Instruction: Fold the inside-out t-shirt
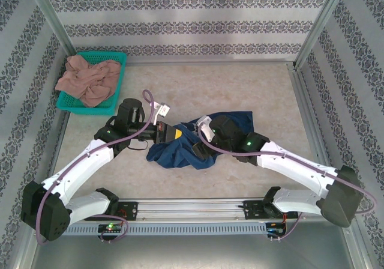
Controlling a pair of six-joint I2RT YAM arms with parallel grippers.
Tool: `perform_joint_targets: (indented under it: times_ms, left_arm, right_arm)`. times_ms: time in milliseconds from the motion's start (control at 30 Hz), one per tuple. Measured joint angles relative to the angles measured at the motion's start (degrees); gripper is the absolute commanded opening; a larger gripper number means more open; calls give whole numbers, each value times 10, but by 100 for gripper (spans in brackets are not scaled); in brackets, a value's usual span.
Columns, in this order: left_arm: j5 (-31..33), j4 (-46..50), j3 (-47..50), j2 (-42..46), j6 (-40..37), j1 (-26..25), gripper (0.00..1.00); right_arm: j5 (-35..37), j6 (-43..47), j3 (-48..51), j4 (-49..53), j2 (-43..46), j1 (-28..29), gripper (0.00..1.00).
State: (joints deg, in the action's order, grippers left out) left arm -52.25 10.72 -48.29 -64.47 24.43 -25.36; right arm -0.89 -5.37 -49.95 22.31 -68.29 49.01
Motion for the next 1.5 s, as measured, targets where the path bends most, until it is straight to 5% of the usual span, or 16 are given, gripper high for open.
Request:
perform_joint_targets:
  times_ms: [167, 233, 333, 500, 667, 833, 933, 1133, 1200, 1333, 1367, 1500]
  left_arm:
    - [7, 9, 0, 0, -3, 0, 0]
    - [29, 17, 0, 1, -5, 0, 0]
    - [109, 42, -1, 3, -5, 0, 7]
    - [310, 123, -14, 5, -17, 0, 42]
    - [401, 177, -24, 23, -35, -6, 55]
    - [391, 191, -23, 93, -46, -57, 48]
    - [350, 176, -21, 113, -47, -101, 53]
    - [370, 156, -37, 6, -70, -151, 63]
    - [393, 146, -46, -45, -82, -152, 57]
    - [385, 108, -59, -123, -108, -146, 7]
    - [364, 99, -60, -131, -110, -141, 1]
    - [179, 2, -41, -119, -80, -92, 0]
  right_arm:
    - [-14, 9, 0, -29, -35, -9, 12]
    - [-56, 7, 0, -42, -43, -25, 0]
    - [-163, -21, 3, -82, -41, -60, 0]
    - [-338, -121, 42, -205, -6, -106, 0]
    - [-413, -198, 61, -290, 4, -129, 0]
    - [-442, -263, 84, -362, -2, -156, 0]
    - [-445, -289, 89, -379, -7, -167, 0]
    - [-451, -309, 90, -396, -6, -170, 0]
    - [-455, -310, 94, -397, -4, -170, 0]
    - [-477, -301, 103, -385, 17, -182, 0]
    - [-483, -295, 106, -377, 24, -190, 0]
    - [-493, -265, 127, -335, 68, -240, 0]
